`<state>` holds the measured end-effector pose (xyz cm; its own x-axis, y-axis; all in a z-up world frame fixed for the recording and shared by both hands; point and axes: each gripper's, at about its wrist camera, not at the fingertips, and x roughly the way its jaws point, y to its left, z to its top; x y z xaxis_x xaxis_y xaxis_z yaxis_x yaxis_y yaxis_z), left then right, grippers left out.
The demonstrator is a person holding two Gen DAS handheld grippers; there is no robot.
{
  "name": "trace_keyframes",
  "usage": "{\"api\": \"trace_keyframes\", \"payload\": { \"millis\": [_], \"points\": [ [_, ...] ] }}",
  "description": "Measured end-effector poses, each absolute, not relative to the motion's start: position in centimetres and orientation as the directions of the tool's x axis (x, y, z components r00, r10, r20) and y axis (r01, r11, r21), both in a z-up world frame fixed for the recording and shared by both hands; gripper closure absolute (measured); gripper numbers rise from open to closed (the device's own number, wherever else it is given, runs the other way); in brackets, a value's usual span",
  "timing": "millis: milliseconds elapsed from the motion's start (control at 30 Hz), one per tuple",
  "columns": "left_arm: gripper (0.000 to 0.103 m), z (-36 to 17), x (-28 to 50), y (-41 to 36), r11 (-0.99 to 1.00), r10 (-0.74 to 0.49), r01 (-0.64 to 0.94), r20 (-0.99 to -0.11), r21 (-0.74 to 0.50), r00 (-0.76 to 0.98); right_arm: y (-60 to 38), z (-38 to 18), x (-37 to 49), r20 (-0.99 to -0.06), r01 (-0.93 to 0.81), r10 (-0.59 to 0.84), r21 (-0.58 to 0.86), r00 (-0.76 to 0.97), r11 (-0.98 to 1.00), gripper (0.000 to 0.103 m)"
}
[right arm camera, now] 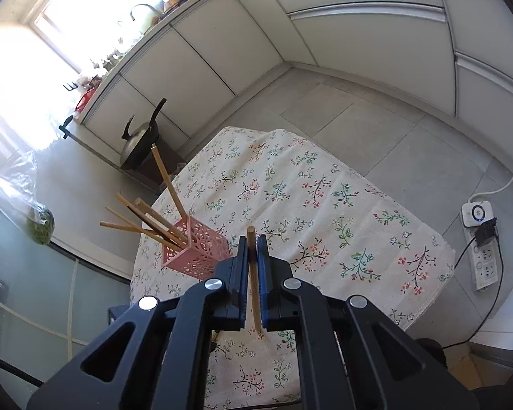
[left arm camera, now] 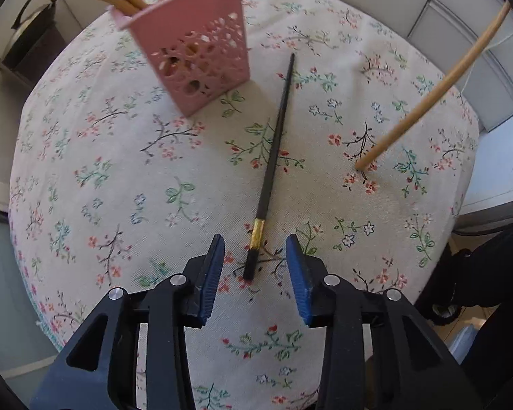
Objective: Organize utensils
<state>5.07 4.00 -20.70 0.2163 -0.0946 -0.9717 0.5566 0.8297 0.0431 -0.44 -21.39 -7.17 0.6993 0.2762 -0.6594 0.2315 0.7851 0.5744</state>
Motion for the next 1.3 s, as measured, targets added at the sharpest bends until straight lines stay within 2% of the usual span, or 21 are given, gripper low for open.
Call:
{"api": "trace_keyframes", "payload": {
  "millis": [167,233,267,367,467,600,767,1067,1300],
  "points": [
    [0.066,-21.7,5.8,3.7,0.828,-0.111,0.561,-0.974,0.020,0.198,-22.3,-7.4,-0.6,-0.662,0.242,0.278,0.582,0.696,0.776,0.098],
    [0.081,-21.6,5.9,3.7,0.828,-0.116,0.561,-0.974,0.012,0.193,-22.4,-7.3,-0.8,-0.657,0.240,0.276,0.583,0.701,0.777,0.098],
    [0.096,-21.5,5.5,3.6,0.817,-0.120,0.576,-0.975,0.011,0.188,-22.5,-7.2,-0.9,-0.654,0.238,0.276,0.584,0.705,0.776,0.098],
    [0.097,-20.7,3.5,2.7,0.774,-0.109,0.631,-0.970,0.056,0.219,-22.6,-6.5,-1.3,-0.637,0.222,0.278,0.590,0.719,0.776,0.098],
    [0.097,-17.5,1.1,2.6,0.763,-0.167,0.643,-0.939,0.069,0.300,-22.4,-5.5,-2.0,-0.617,0.199,0.266,0.580,0.741,0.790,0.098],
    [0.097,-12.1,-2.1,3.7,0.782,-0.278,0.620,-0.858,0.059,0.433,-22.3,-4.1,-2.9,-0.589,0.167,0.258,0.570,0.766,0.805,0.098],
    [0.097,-7.3,-3.6,4.6,0.835,-0.342,0.550,-0.755,0.029,0.560,-22.2,-2.7,-3.7,-0.561,0.141,0.259,0.571,0.786,0.809,0.098],
    [0.097,-3.5,-3.7,6.5,0.888,-0.362,0.458,-0.654,-0.027,0.664,-19.8,0.6,-4.6,-0.505,0.023,0.307,0.546,0.807,0.837,0.098],
    [0.097,0.6,-2.2,8.8,0.920,-0.358,0.386,-0.536,-0.063,0.764,-18.4,4.0,-4.3,-0.469,-0.052,0.345,0.531,0.813,0.846,0.098]
  ]
}}
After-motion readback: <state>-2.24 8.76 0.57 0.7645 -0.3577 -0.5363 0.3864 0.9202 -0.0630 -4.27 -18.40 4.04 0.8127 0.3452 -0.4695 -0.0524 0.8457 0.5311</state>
